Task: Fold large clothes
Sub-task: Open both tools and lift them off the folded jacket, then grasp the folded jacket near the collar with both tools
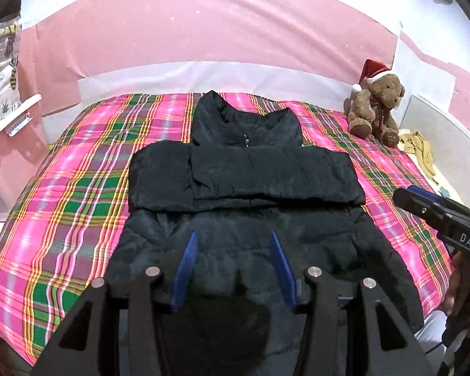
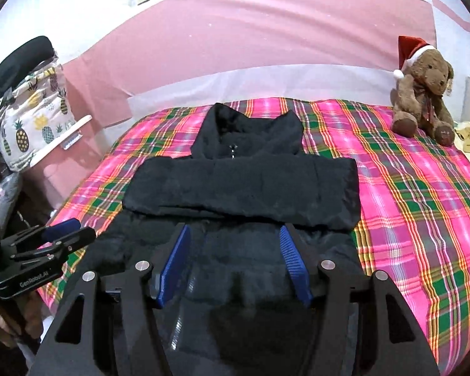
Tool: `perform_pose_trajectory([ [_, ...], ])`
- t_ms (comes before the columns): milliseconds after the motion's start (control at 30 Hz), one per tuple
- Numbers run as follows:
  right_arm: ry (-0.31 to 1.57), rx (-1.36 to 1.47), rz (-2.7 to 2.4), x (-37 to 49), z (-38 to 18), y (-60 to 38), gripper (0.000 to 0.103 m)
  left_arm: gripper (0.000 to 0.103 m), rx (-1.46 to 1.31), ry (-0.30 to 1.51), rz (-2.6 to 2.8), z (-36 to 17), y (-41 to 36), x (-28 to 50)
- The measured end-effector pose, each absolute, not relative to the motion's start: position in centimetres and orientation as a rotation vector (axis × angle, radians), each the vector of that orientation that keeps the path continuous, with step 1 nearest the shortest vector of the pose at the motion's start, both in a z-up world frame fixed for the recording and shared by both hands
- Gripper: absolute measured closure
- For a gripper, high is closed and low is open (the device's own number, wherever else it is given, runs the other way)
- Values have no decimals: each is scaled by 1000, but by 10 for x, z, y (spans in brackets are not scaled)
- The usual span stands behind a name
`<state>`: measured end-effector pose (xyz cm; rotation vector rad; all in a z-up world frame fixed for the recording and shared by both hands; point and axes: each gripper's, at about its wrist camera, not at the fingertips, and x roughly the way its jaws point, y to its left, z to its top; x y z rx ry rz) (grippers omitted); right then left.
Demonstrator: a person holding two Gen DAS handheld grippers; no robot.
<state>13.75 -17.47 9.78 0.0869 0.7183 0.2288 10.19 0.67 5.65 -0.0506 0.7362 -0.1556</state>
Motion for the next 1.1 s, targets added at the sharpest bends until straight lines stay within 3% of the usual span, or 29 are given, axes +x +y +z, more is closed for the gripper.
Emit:
perform_pose_trajectory([
  [567, 772, 51, 246, 243, 113, -179, 43, 50, -54, 770, -197, 80, 12, 203],
  [1100, 897, 33, 170, 414, 70, -216, 43, 42, -53, 802, -172, 69, 9, 379],
])
